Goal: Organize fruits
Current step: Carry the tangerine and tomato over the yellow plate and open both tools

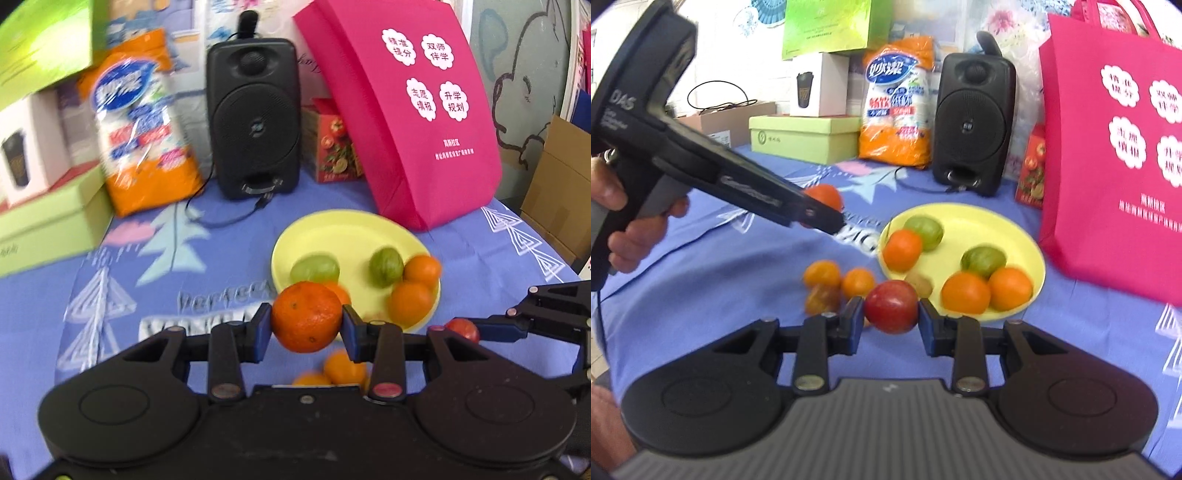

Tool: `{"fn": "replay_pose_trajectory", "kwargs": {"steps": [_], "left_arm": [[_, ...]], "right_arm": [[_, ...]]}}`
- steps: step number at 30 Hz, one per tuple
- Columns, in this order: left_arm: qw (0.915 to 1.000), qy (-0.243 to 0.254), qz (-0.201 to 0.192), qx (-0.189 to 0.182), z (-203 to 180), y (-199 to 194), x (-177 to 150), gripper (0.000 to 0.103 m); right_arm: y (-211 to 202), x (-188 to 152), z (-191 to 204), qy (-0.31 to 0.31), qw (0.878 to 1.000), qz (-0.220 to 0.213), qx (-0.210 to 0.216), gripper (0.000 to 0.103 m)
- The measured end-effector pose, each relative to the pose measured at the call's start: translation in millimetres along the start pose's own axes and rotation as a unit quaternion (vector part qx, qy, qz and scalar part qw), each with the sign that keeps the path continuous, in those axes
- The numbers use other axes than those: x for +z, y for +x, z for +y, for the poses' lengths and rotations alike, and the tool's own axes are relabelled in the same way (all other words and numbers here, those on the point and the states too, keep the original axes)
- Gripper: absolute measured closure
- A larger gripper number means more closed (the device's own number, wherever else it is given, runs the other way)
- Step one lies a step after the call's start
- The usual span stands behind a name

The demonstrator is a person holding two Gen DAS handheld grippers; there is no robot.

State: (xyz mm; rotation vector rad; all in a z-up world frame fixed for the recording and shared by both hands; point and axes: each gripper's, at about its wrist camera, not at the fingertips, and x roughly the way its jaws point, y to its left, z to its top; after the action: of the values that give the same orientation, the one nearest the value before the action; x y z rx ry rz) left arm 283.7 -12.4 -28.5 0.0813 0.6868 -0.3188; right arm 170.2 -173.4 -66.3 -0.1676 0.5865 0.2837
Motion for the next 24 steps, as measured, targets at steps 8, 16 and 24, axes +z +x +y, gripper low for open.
{"fn": "replay_pose_trajectory", "kwargs": {"steps": [8,16,24], "left_arm": [[0.9998,-0.001,0.019,-0.004,-7.5,73.1,49.9,0.064],[0.9989,0.003,0.047,0.008,-13.2,133.6,71.8,0.048],[0.9993,-0.006,0.027,0.025,2.8,106.7,65.5,0.028]], "right_arm": [[37.5,29.8,-25.6,-0.001,1.000,-0.007,-0.020,0.072],[71.1,33.6,-36.9,0.003,1.000,0.014,-0.027,0.072],[62.3,27.8,-36.3,0.006,0.999,0.008,-0.036,0.058]]}}
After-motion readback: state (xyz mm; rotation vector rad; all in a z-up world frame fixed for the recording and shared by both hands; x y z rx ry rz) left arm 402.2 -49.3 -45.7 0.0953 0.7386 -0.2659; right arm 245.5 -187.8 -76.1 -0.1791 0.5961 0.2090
